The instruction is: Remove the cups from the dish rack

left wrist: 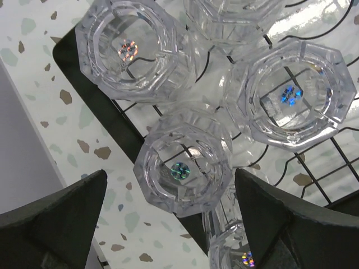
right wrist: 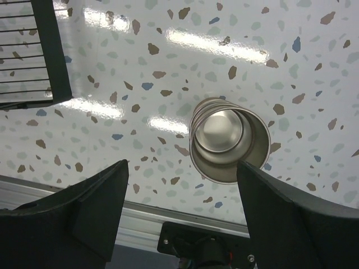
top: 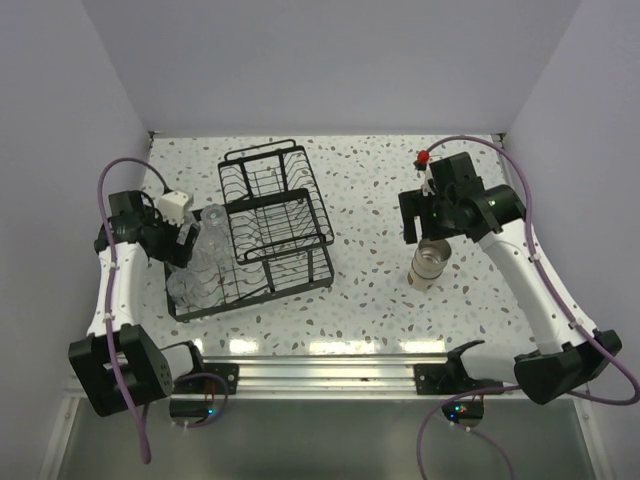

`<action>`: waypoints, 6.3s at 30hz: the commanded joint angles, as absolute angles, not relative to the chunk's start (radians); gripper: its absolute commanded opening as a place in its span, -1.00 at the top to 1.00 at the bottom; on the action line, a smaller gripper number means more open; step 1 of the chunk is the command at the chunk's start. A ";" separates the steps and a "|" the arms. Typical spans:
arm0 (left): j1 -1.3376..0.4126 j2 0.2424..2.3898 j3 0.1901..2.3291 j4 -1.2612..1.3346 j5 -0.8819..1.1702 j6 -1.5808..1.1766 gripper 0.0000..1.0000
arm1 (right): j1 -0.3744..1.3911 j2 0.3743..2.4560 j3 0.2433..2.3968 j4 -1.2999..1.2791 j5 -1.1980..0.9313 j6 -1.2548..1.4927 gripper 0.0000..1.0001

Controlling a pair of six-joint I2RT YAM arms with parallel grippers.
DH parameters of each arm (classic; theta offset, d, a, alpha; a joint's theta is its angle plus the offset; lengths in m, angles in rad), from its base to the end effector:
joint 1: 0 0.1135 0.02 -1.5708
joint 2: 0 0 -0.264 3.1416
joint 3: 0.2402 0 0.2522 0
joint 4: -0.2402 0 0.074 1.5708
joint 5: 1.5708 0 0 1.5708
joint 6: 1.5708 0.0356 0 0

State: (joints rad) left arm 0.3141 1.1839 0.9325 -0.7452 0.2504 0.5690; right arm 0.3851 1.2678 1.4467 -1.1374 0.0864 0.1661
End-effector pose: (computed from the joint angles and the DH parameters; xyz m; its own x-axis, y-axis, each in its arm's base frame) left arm 0.2229 0.0631 0.2641 -0.7650 0.3003 -0.5697 0.2859 0.9510 0.1174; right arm 0.2185 0.0852 0.3785 -0.8022 -0.1474 -0.5785 -0.1984 0.9798 0.0254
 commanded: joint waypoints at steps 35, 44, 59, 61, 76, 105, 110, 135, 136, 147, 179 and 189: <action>0.291 1.129 1.037 -0.748 0.342 0.502 1.00 | 0.382 1.238 1.482 -1.104 0.023 0.133 -0.64; 0.291 1.036 1.196 -0.824 0.380 0.453 1.00 | 0.382 1.223 1.572 -1.039 -0.021 0.175 -0.64; 0.287 1.140 1.697 -0.535 1.093 -0.079 1.00 | 0.679 1.321 1.537 0.051 -0.526 0.666 -0.56; 0.282 1.112 1.648 -0.451 1.153 -0.190 1.00 | 0.713 1.379 1.543 0.122 -0.523 0.715 -0.47; 0.250 1.023 1.442 -0.152 1.285 -0.411 1.00 | 0.847 1.634 1.620 0.494 -0.554 0.942 -0.11; 0.232 1.068 1.522 -0.439 0.875 -0.039 -1.00 | 0.812 1.489 1.860 -0.417 0.093 0.238 1.00; 0.232 1.075 1.540 -0.548 0.741 0.127 -1.00 | 0.534 1.572 1.977 -0.710 0.265 0.169 1.00; 0.232 1.655 2.000 -0.884 0.565 0.434 -1.00 | -0.026 2.444 2.488 -1.011 0.267 0.072 1.00; 0.232 1.667 1.999 -0.881 0.566 0.433 -1.00 | -0.034 2.454 2.487 -1.005 0.230 0.061 1.00; 0.233 1.715 2.002 -0.824 0.578 0.390 -1.00 | -0.074 2.563 2.523 -1.000 0.170 0.061 1.00; 0.293 1.390 1.335 -0.888 0.334 0.661 -1.00 | 0.017 2.118 2.307 -0.910 0.236 0.155 -0.74; 0.285 1.503 1.235 -0.694 0.264 0.534 -1.00 | 0.021 2.082 2.287 -0.908 0.224 0.149 -0.74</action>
